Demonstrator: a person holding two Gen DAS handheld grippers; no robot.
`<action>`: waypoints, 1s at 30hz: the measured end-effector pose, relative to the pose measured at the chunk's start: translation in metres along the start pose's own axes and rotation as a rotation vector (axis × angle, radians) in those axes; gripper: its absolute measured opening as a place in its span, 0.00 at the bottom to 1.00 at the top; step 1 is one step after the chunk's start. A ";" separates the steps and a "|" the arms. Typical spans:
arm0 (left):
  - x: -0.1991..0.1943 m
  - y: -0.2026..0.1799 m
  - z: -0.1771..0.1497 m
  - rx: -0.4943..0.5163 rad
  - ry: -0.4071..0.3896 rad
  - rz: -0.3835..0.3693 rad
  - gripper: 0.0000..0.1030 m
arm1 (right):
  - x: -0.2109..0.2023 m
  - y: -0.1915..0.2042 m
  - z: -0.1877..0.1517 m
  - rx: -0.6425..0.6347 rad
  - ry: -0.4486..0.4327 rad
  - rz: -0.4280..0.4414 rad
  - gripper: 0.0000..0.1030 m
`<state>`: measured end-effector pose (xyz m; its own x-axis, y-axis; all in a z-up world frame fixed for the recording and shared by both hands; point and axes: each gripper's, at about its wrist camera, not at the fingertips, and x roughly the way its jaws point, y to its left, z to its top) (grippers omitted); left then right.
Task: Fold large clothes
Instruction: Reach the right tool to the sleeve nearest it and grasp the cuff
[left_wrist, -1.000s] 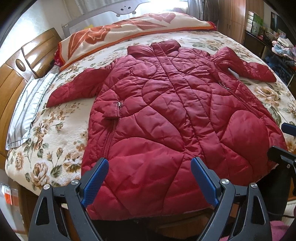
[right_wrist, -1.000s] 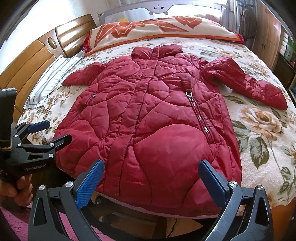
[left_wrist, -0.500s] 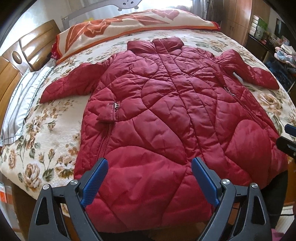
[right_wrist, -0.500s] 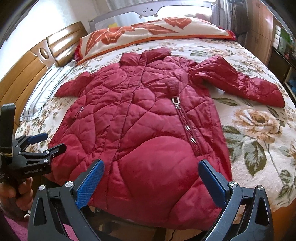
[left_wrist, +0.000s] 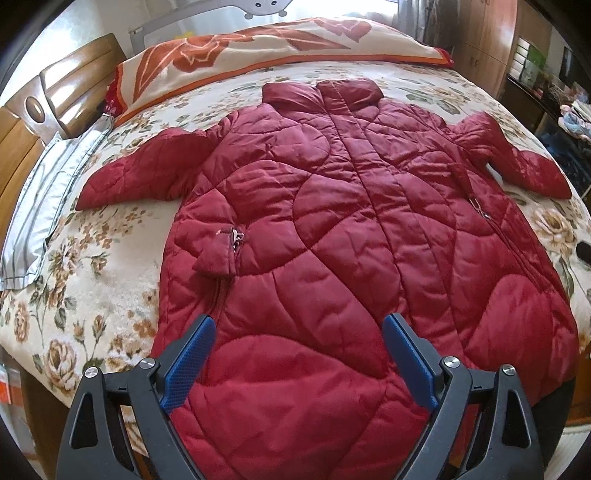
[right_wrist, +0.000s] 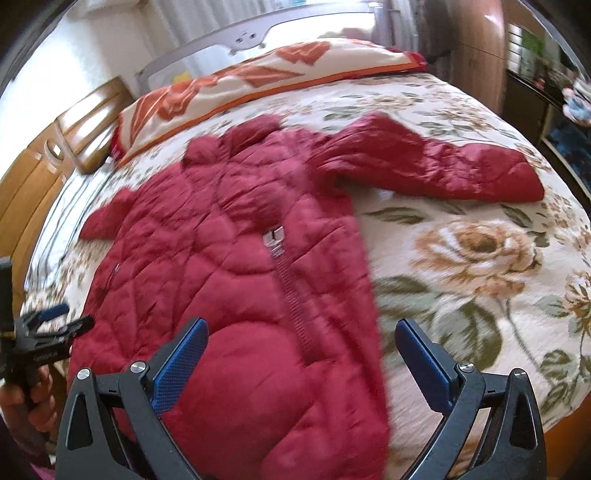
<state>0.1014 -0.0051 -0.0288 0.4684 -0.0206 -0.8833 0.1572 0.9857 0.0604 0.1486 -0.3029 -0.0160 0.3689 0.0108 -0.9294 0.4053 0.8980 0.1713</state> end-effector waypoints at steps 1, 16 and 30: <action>0.002 0.000 0.002 -0.004 0.001 -0.002 0.90 | 0.002 -0.012 0.006 0.022 -0.010 -0.013 0.99; 0.034 -0.005 0.023 -0.034 0.046 -0.028 0.90 | 0.032 -0.202 0.080 0.404 -0.173 -0.146 0.97; 0.058 -0.020 0.047 -0.026 0.085 -0.018 0.90 | 0.099 -0.317 0.098 0.689 -0.242 -0.111 0.68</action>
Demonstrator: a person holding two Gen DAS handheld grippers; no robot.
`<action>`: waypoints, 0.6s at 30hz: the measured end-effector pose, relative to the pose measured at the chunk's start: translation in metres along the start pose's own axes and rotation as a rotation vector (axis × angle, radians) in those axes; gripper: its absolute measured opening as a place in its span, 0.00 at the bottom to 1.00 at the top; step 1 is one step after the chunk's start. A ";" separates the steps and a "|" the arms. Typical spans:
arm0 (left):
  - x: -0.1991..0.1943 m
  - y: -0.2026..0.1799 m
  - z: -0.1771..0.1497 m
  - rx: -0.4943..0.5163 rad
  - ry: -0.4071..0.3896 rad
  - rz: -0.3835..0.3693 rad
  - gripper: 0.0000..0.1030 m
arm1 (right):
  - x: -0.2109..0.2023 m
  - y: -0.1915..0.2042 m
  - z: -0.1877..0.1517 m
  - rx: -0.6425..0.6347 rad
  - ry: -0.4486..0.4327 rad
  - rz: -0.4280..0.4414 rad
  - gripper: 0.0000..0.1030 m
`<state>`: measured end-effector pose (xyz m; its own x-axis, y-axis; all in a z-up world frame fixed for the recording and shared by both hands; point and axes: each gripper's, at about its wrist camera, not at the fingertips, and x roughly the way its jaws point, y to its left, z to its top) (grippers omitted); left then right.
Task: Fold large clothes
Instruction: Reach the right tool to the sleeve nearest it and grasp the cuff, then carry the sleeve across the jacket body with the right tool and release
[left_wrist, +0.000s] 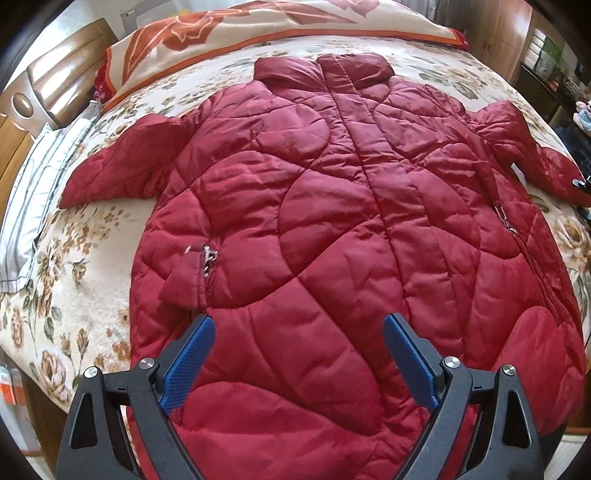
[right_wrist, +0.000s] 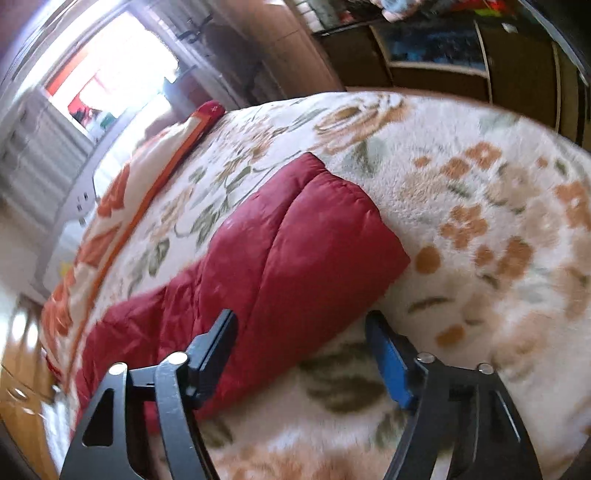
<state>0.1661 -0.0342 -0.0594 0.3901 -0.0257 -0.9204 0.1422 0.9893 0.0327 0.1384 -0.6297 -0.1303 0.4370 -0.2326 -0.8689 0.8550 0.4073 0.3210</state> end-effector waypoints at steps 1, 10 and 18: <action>0.001 -0.001 0.002 0.001 -0.001 -0.004 0.90 | 0.003 -0.002 0.002 0.010 -0.010 0.006 0.64; 0.007 -0.001 0.009 -0.012 0.005 -0.033 0.90 | -0.006 0.020 0.009 -0.041 -0.070 0.089 0.11; 0.009 0.014 0.005 -0.048 0.012 -0.057 0.90 | -0.050 0.111 -0.014 -0.269 -0.082 0.276 0.09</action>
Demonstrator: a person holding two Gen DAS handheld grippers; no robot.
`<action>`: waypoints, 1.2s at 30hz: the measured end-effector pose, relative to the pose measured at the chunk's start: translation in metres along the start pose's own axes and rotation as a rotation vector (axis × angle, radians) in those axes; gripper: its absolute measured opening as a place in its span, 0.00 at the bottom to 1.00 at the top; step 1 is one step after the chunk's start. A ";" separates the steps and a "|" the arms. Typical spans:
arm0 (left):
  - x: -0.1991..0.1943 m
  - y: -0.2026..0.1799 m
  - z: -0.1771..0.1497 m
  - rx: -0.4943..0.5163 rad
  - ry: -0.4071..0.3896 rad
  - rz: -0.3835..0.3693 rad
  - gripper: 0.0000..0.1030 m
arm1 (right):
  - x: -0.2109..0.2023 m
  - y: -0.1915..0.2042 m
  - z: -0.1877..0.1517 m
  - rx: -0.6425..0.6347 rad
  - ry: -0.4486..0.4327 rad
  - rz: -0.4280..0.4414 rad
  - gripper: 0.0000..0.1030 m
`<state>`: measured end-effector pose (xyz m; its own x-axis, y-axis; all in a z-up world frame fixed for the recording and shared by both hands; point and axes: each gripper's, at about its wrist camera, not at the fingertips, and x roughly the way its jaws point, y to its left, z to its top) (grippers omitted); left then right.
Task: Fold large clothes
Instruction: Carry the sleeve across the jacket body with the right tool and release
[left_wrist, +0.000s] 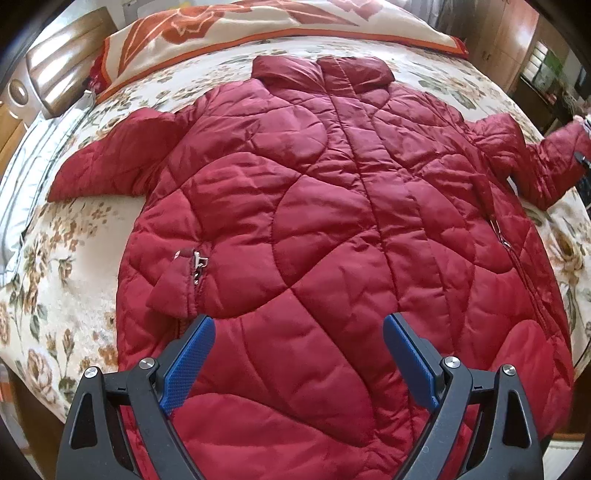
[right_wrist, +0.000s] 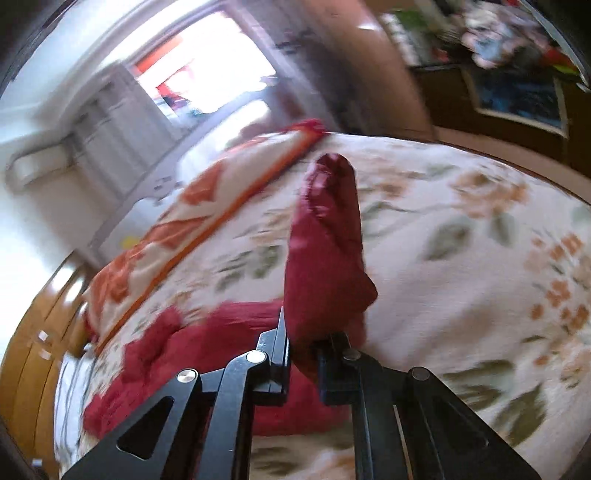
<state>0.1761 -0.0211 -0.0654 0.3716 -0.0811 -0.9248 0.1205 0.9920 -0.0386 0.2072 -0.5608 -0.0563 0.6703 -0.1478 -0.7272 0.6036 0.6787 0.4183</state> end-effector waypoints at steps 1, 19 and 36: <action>0.000 0.002 0.000 -0.006 -0.001 -0.004 0.90 | -0.001 0.012 -0.001 -0.018 0.003 0.022 0.09; -0.016 0.077 0.033 -0.161 -0.062 -0.229 0.90 | 0.043 0.247 -0.104 -0.443 0.249 0.352 0.09; 0.090 0.156 0.121 -0.321 0.090 -0.698 0.90 | 0.107 0.353 -0.229 -0.777 0.473 0.393 0.10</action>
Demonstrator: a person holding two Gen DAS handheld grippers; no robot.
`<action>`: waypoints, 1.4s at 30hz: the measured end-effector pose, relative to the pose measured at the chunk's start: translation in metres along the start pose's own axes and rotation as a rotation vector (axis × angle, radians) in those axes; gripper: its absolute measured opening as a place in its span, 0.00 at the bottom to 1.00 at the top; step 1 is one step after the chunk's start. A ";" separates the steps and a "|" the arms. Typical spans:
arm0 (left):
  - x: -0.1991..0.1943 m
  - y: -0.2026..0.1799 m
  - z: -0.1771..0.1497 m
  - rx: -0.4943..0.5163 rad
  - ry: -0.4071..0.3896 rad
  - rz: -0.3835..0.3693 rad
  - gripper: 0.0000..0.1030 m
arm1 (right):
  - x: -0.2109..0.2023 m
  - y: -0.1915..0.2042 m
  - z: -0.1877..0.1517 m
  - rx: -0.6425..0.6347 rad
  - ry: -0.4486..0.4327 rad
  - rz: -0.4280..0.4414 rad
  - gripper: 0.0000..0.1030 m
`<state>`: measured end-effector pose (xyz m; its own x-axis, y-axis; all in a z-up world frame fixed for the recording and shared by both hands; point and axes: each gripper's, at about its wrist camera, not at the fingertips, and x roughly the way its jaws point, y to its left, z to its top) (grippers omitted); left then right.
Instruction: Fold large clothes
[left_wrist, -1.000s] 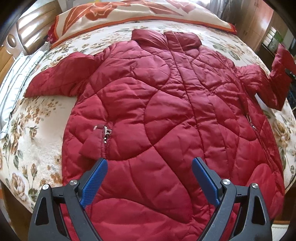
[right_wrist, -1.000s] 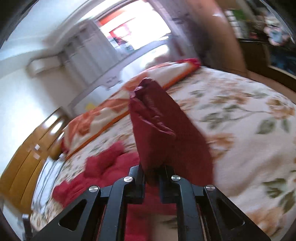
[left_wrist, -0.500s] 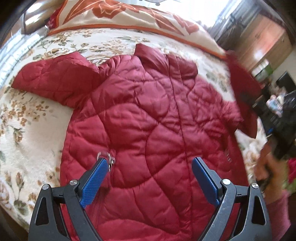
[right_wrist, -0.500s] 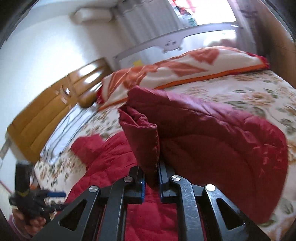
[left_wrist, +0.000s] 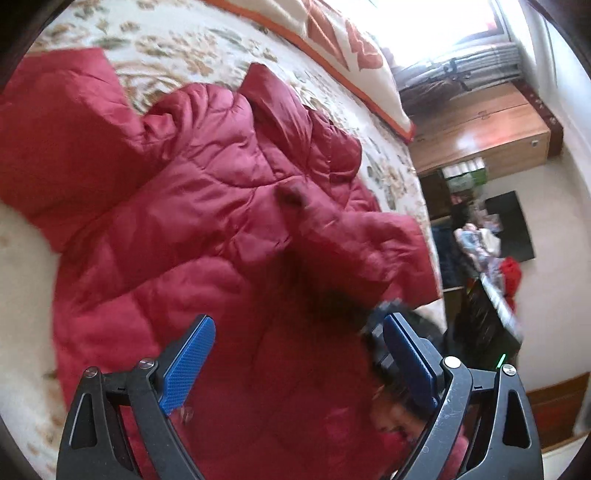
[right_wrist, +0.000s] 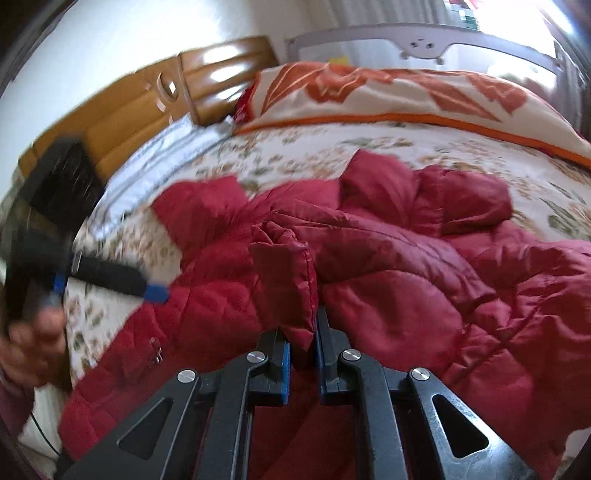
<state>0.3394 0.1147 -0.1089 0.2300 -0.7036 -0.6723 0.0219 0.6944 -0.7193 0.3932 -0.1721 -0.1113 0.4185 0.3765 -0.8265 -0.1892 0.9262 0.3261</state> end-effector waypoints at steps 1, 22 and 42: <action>0.008 0.004 0.007 -0.007 0.014 -0.009 0.90 | 0.005 0.005 -0.002 -0.021 0.011 -0.004 0.10; 0.033 0.008 0.078 0.176 -0.019 0.174 0.15 | -0.024 0.000 -0.022 0.066 0.009 0.061 0.36; 0.006 -0.065 0.016 0.372 -0.214 0.393 0.48 | -0.033 -0.127 -0.043 0.314 0.020 -0.239 0.39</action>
<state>0.3546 0.0672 -0.0634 0.4805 -0.3634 -0.7982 0.2270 0.9306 -0.2871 0.3654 -0.3032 -0.1449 0.4000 0.1515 -0.9039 0.1939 0.9499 0.2450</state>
